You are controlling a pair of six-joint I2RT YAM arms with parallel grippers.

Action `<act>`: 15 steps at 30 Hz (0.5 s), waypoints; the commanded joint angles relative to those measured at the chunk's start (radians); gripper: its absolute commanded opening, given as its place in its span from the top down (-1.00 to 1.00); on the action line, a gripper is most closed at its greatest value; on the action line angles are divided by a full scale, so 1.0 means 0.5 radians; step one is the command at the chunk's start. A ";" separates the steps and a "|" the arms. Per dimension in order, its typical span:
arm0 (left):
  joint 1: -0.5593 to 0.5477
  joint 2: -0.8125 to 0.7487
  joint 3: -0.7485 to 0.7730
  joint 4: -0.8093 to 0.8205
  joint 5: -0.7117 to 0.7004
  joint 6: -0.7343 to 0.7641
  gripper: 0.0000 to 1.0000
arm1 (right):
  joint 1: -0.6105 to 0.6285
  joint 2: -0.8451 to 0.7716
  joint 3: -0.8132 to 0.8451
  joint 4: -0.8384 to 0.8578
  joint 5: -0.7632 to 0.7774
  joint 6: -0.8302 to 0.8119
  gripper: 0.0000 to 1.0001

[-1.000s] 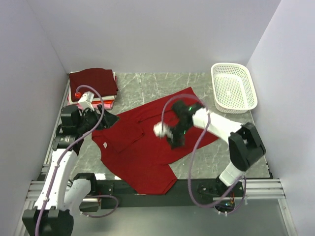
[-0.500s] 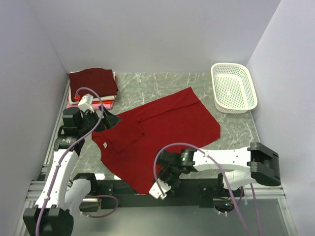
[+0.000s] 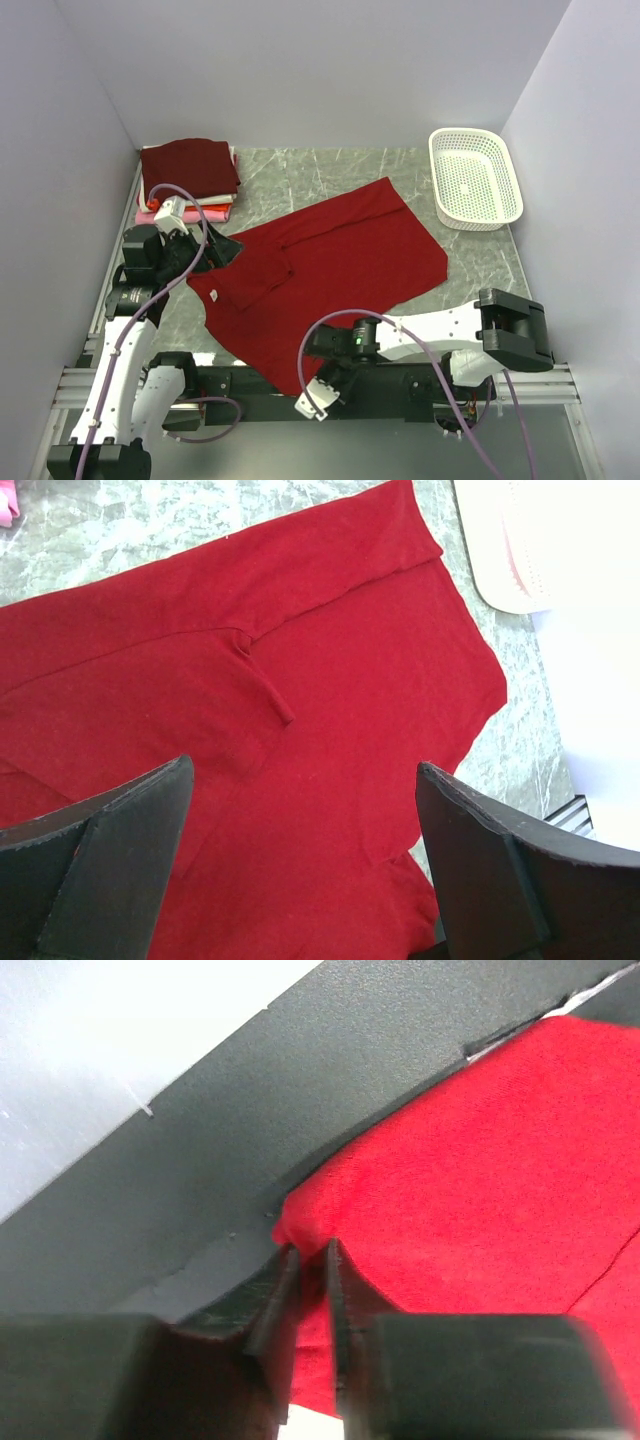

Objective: Fold and stack the t-shirts

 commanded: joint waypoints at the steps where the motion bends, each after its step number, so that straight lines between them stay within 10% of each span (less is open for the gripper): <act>1: 0.004 -0.036 0.077 -0.032 -0.024 0.057 -0.95 | 0.005 -0.009 0.086 0.016 0.036 0.088 0.75; 12: 0.000 -0.033 0.138 -0.035 0.034 0.115 -0.96 | -0.835 0.177 0.711 0.098 -0.216 0.385 1.00; 15: 0.000 -0.023 0.196 -0.054 0.022 0.149 -0.96 | -1.001 0.401 0.926 0.245 -0.091 0.778 0.45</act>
